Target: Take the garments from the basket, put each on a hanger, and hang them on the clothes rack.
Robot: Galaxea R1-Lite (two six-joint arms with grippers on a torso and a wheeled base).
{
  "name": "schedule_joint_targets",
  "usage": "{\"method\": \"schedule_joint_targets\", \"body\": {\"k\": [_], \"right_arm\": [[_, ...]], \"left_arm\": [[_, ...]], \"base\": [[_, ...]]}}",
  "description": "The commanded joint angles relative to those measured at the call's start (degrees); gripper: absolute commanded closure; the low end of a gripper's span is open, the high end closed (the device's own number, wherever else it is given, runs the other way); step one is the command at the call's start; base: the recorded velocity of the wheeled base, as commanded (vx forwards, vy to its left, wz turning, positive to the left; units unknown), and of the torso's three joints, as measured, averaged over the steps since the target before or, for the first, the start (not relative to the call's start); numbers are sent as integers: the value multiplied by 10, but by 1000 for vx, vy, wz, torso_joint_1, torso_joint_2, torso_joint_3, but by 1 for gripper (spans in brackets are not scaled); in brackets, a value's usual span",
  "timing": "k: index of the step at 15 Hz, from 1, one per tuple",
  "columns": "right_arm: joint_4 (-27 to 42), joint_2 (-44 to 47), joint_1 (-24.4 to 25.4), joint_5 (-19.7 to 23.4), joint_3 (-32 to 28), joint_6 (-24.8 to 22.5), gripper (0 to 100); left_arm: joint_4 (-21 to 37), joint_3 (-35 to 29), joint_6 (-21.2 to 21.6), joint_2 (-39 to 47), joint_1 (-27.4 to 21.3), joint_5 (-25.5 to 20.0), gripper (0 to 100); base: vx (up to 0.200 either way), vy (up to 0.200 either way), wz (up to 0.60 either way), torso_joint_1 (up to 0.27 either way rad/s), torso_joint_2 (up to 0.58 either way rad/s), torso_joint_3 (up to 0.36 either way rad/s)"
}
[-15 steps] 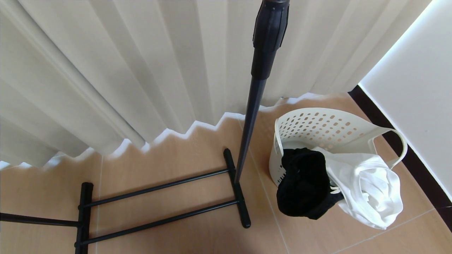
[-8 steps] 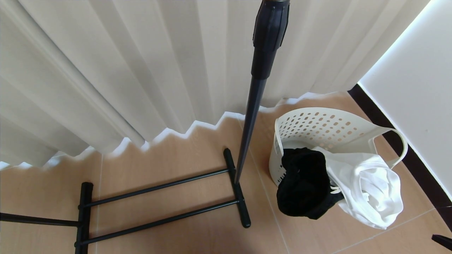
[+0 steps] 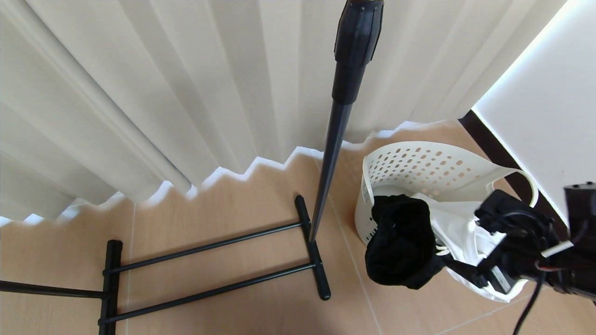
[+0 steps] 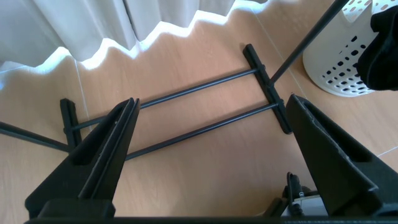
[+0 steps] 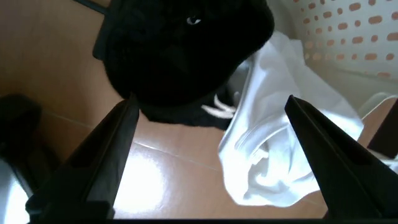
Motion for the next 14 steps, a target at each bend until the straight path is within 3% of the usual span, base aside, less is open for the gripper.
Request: {"method": "schedule_joint_targets", "body": {"k": [1, 6, 14], "right_arm": [[-5, 171, 1, -41, -116, -34, 0], [-7, 258, -26, -56, -208, -34, 0], [-132, 349, -58, -41, -217, -30, 0]], "left_arm": [[0, 0, 0, 1, 0, 0, 0], [0, 0, 0, 1, 0, 0, 0], [0, 0, 0, 1, 0, 0, 0]], "base": [[0, 0, 0, 0, 0, 0], [0, 0, 0, 0, 0, 0], [0, 0, 0, 0, 0, 0]]}}
